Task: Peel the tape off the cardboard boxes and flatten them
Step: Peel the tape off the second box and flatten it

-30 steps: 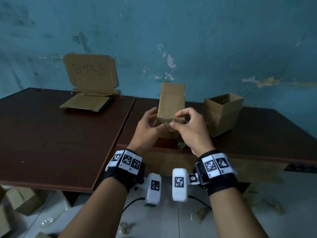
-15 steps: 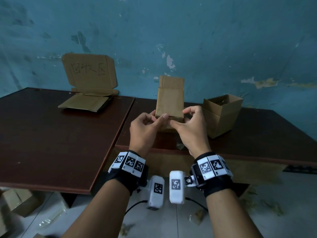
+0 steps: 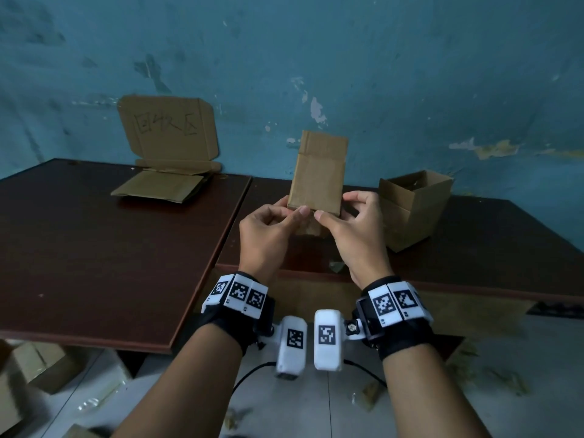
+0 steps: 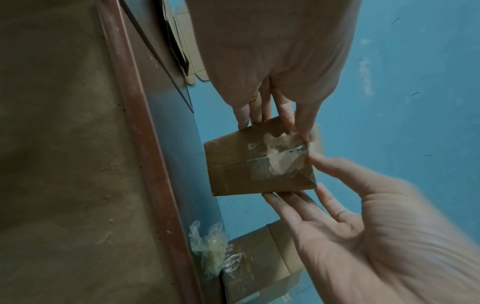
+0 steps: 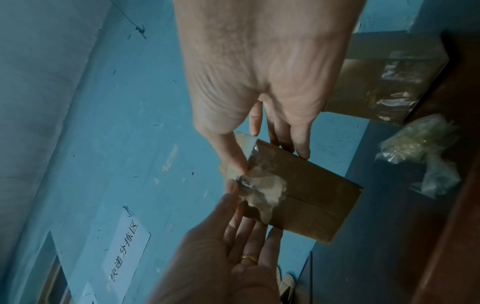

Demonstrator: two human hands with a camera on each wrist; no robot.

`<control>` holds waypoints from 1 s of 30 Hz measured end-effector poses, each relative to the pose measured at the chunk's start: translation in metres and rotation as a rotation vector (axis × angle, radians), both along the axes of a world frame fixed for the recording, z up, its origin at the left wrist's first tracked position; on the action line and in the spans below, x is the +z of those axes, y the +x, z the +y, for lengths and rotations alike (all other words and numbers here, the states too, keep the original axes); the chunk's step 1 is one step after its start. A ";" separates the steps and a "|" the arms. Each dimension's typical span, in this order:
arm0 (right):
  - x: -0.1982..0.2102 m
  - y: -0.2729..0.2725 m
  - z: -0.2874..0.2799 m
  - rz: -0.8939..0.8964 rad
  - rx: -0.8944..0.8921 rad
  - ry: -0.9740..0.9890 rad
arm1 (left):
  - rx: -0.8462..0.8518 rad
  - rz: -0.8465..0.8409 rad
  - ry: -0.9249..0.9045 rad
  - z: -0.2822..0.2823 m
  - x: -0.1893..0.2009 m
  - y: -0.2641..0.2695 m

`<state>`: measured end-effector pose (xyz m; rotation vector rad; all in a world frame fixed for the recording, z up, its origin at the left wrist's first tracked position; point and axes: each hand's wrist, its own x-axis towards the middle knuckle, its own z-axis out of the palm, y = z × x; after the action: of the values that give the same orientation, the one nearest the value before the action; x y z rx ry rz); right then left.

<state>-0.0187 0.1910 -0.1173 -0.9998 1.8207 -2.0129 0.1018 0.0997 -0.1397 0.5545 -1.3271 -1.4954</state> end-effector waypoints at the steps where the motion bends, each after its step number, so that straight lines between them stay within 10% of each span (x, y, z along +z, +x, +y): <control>1: 0.001 0.000 0.001 -0.007 -0.001 -0.005 | -0.015 0.007 -0.004 0.000 0.001 0.000; 30: 0.001 0.002 0.002 0.083 0.097 0.027 | -0.234 0.001 -0.119 0.000 0.014 0.012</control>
<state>-0.0164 0.1930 -0.1159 -1.1566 1.7982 -1.9114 0.1134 0.0997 -0.1256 0.3303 -1.5102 -1.5902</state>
